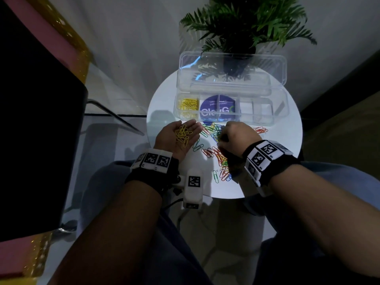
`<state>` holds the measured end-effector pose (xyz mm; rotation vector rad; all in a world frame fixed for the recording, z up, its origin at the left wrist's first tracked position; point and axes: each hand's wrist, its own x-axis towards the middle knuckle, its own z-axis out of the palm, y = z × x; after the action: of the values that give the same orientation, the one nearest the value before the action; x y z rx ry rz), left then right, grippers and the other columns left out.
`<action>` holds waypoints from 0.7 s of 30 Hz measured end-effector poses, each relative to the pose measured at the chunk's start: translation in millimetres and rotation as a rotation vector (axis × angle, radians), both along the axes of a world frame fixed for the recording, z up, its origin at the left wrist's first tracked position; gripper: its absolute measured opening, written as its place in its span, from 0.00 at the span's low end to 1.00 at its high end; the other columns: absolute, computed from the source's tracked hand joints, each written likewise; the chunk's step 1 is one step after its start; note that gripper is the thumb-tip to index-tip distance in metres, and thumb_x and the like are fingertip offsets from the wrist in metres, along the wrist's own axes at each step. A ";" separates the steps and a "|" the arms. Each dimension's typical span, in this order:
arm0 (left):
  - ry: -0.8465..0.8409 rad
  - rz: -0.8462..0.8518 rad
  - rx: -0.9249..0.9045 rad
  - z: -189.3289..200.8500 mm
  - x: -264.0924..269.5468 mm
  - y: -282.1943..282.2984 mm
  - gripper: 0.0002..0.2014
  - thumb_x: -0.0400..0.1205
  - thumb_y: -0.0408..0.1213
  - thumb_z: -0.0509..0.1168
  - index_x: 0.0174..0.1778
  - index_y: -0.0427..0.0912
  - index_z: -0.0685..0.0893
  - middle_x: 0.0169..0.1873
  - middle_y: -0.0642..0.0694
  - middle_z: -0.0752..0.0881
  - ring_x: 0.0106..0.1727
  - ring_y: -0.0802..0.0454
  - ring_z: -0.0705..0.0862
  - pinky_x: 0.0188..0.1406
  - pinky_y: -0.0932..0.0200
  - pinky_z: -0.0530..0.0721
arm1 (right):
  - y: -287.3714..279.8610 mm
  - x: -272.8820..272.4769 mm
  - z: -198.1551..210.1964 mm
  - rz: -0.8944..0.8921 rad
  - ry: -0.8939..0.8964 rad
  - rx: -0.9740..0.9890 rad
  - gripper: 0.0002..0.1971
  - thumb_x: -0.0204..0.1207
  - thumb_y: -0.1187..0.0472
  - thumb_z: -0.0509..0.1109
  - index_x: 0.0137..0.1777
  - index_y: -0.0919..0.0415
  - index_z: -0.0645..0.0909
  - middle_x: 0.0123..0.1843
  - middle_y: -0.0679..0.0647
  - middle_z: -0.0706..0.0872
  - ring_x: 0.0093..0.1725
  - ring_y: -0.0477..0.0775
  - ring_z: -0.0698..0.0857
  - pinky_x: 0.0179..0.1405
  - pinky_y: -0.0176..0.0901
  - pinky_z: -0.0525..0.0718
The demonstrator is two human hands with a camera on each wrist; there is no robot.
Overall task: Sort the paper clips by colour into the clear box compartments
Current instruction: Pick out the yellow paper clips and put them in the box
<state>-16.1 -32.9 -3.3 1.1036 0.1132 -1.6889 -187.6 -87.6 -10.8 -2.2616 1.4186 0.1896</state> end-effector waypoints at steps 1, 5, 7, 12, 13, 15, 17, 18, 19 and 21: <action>-0.005 -0.002 0.004 -0.4 0.0 -0.1 0.19 0.87 0.38 0.47 0.47 0.34 0.82 0.34 0.41 0.91 0.34 0.50 0.91 0.49 0.59 0.82 | -0.4 1.7 -1.1 -0.006 0.011 -0.001 0.10 0.73 0.56 0.68 0.50 0.60 0.86 0.53 0.59 0.84 0.53 0.62 0.83 0.53 0.49 0.83; -0.009 -0.015 0.014 0.9 -0.5 -0.1 0.19 0.87 0.39 0.47 0.47 0.34 0.82 0.33 0.42 0.91 0.34 0.51 0.90 0.49 0.59 0.82 | 0.6 4.9 -0.7 0.009 -0.005 -0.024 0.09 0.76 0.59 0.66 0.50 0.62 0.85 0.52 0.59 0.84 0.54 0.62 0.83 0.51 0.47 0.80; -0.003 -0.013 0.014 1.1 -0.3 -0.1 0.19 0.87 0.39 0.47 0.47 0.34 0.82 0.33 0.41 0.91 0.33 0.51 0.91 0.48 0.59 0.82 | 0.9 2.8 1.5 -0.004 -0.049 -0.018 0.09 0.75 0.60 0.66 0.49 0.62 0.85 0.52 0.59 0.84 0.54 0.61 0.83 0.50 0.45 0.79; 0.030 0.009 0.011 -0.2 -0.2 -0.1 0.19 0.87 0.38 0.47 0.46 0.34 0.82 0.34 0.40 0.90 0.34 0.49 0.91 0.39 0.61 0.88 | 4.6 -4.0 12.9 -0.152 -0.282 -0.047 0.06 0.74 0.63 0.66 0.44 0.64 0.83 0.42 0.61 0.87 0.43 0.59 0.83 0.41 0.39 0.75; 0.030 0.011 0.013 -0.5 -0.6 -0.3 0.19 0.87 0.38 0.47 0.46 0.34 0.82 0.34 0.40 0.90 0.34 0.49 0.91 0.39 0.61 0.88 | 5.6 -3.7 16.8 -0.171 -0.346 -0.060 0.05 0.74 0.64 0.67 0.43 0.64 0.82 0.40 0.61 0.87 0.40 0.57 0.82 0.39 0.39 0.75; 0.023 0.017 0.018 -0.3 -2.5 -0.5 0.19 0.87 0.38 0.47 0.45 0.33 0.82 0.33 0.40 0.90 0.34 0.49 0.90 0.40 0.61 0.87 | 7.2 -0.4 28.9 -0.174 -0.475 -0.049 0.01 0.72 0.65 0.68 0.42 0.63 0.81 0.37 0.59 0.86 0.36 0.55 0.81 0.40 0.42 0.79; 0.025 0.026 0.022 0.1 -5.7 -0.6 0.20 0.87 0.38 0.47 0.45 0.33 0.82 0.32 0.40 0.90 0.33 0.49 0.90 0.38 0.60 0.88 | 8.6 6.4 42.0 -0.131 -0.569 0.000 0.05 0.71 0.66 0.70 0.42 0.57 0.76 0.36 0.54 0.84 0.34 0.51 0.80 0.41 0.42 0.79; 0.026 0.034 0.025 0.6 -7.5 -0.6 0.19 0.87 0.37 0.47 0.44 0.33 0.82 0.31 0.40 0.90 0.32 0.49 0.90 0.37 0.60 0.88 | 9.2 10.6 46.7 -0.109 -0.589 0.027 0.07 0.71 0.66 0.70 0.42 0.55 0.75 0.35 0.52 0.83 0.32 0.48 0.79 0.39 0.39 0.79; 0.023 0.044 0.029 1.4 -9.3 -0.3 0.19 0.87 0.37 0.47 0.44 0.33 0.82 0.30 0.40 0.89 0.30 0.49 0.90 0.35 0.60 0.88 | 9.9 15.2 50.0 -0.086 -0.595 0.039 0.07 0.72 0.66 0.70 0.44 0.55 0.76 0.33 0.50 0.83 0.30 0.44 0.78 0.37 0.37 0.78; 0.023 0.048 0.029 2.6 -12.2 0.2 0.18 0.87 0.37 0.48 0.43 0.34 0.81 0.30 0.41 0.89 0.29 0.49 0.89 0.34 0.60 0.87 | 11.5 23.9 54.6 -0.030 -0.590 0.023 0.03 0.73 0.65 0.69 0.44 0.58 0.78 0.29 0.45 0.81 0.28 0.38 0.77 0.34 0.32 0.75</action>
<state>-28.2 -32.7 -0.7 1.0947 0.1780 -1.6625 -163.8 -76.2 43.8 -2.0325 1.1174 -0.4356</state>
